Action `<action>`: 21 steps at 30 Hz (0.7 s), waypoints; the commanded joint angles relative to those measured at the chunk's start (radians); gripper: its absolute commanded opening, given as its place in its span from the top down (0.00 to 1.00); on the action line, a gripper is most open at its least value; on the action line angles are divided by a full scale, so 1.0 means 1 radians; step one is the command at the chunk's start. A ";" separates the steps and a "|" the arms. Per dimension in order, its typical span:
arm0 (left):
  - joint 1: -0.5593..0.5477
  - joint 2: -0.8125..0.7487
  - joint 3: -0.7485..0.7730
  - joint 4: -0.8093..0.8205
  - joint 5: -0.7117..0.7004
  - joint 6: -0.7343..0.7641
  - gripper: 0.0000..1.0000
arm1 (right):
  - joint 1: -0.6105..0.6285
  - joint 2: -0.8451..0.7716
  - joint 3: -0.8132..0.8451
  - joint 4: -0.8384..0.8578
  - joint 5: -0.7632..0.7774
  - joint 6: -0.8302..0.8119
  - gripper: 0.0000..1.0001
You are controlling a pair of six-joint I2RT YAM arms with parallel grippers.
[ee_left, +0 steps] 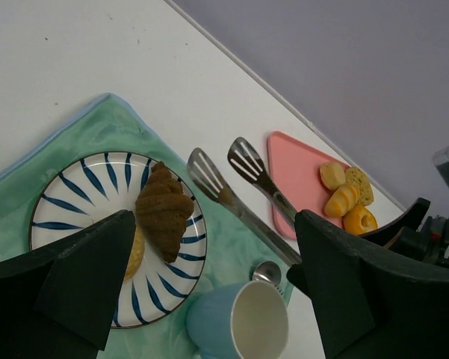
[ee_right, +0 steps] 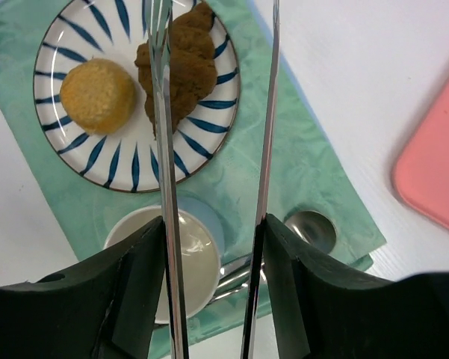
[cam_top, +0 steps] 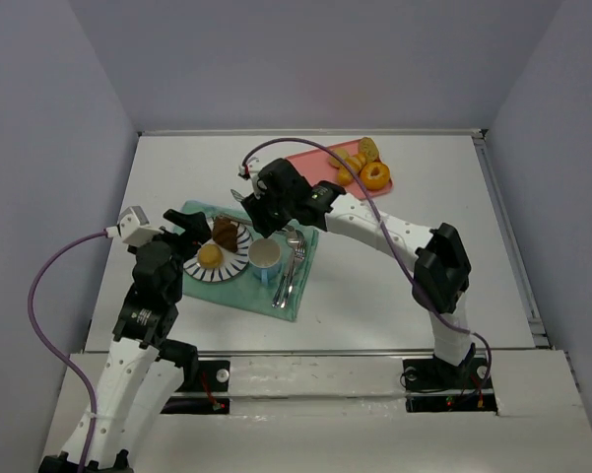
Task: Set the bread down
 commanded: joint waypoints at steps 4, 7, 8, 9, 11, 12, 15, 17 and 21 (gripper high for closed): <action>0.000 0.010 0.041 0.023 -0.036 0.008 0.01 | -0.102 -0.238 -0.099 0.152 0.267 0.213 0.44; 0.000 0.022 0.046 0.022 -0.036 0.010 0.01 | -0.157 -0.357 -0.278 0.206 0.307 0.282 0.47; 0.000 0.024 0.046 0.022 -0.038 0.010 0.01 | -0.157 -0.392 -0.337 0.226 0.315 0.293 0.47; 0.000 0.022 0.046 0.022 -0.038 0.010 0.01 | -0.169 -0.424 -0.394 0.241 0.336 0.295 0.46; 0.000 0.021 0.045 0.023 -0.042 0.016 0.01 | -0.169 -0.504 -0.541 0.257 0.390 0.331 0.44; 0.000 0.018 0.046 0.020 -0.050 0.017 0.01 | -0.169 -0.530 -0.590 0.257 0.443 0.351 0.43; 0.000 0.021 0.048 0.020 -0.050 0.014 0.01 | -0.169 -0.623 -0.786 0.296 0.494 0.419 0.44; 0.000 0.024 0.042 0.030 -0.041 0.017 0.01 | -0.169 -0.651 -0.901 0.345 0.525 0.483 0.46; 0.000 0.039 0.045 0.033 -0.036 0.017 0.01 | -0.169 -0.648 -1.038 0.417 0.491 0.525 0.46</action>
